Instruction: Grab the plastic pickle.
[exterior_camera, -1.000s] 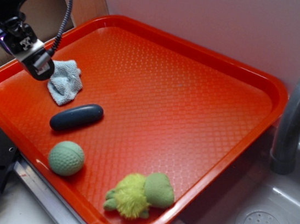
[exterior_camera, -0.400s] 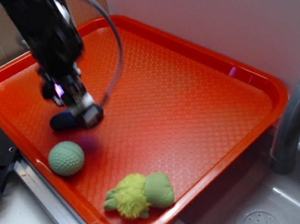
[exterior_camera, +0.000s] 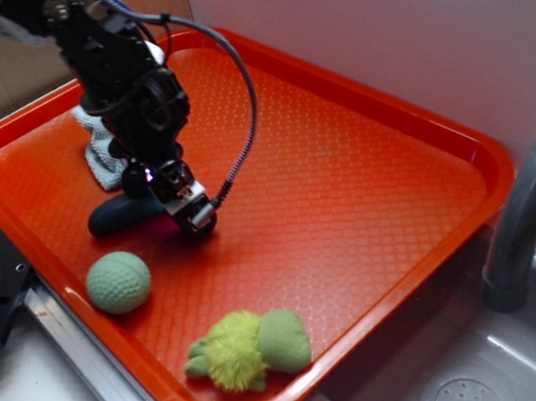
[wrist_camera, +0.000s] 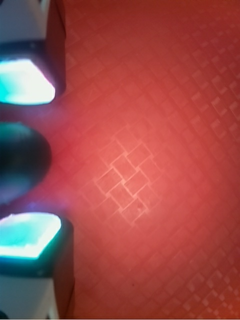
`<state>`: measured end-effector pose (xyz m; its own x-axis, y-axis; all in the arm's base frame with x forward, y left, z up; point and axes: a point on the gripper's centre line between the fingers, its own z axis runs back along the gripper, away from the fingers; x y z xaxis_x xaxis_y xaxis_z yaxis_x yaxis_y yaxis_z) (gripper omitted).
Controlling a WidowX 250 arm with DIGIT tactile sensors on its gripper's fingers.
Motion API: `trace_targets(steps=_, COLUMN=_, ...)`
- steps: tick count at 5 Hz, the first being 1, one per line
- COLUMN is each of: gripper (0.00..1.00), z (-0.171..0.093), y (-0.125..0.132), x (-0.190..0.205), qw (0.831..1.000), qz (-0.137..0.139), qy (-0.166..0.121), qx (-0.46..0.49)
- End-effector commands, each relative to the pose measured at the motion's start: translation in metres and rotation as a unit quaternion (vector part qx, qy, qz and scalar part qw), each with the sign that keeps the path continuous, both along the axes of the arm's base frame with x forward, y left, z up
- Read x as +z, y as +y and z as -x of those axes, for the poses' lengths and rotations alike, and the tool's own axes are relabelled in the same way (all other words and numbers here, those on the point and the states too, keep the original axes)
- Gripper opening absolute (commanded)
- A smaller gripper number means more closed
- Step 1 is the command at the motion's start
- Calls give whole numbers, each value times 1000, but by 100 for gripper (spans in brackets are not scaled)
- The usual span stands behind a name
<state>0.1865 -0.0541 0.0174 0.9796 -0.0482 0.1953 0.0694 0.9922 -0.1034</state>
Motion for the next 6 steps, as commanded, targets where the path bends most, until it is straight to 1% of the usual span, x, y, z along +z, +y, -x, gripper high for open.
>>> trace_targets(steps=1, gripper=0, z=10, y=8, x=32, qw=999, qz=28, qy=-30, qx=9)
trace_targets(steps=2, gripper=0, z=5, y=12, x=63, qw=998, qz=10, qy=-42, qx=38)
trace_targets(steps=3, gripper=0, z=-25, y=9, x=106, qw=995, qz=-36, qy=6, qx=98)
trace_targets(steps=4, gripper=0, z=-63, y=-12, x=136, qw=977, qz=-129, qy=39, qx=168)
trace_targets(steps=5, gripper=0, z=-73, y=-19, x=154, qw=967, qz=-164, qy=54, qx=190)
trace_targets(steps=6, gripper=0, z=-66, y=-11, x=154, qw=971, qz=-147, qy=41, qx=186)
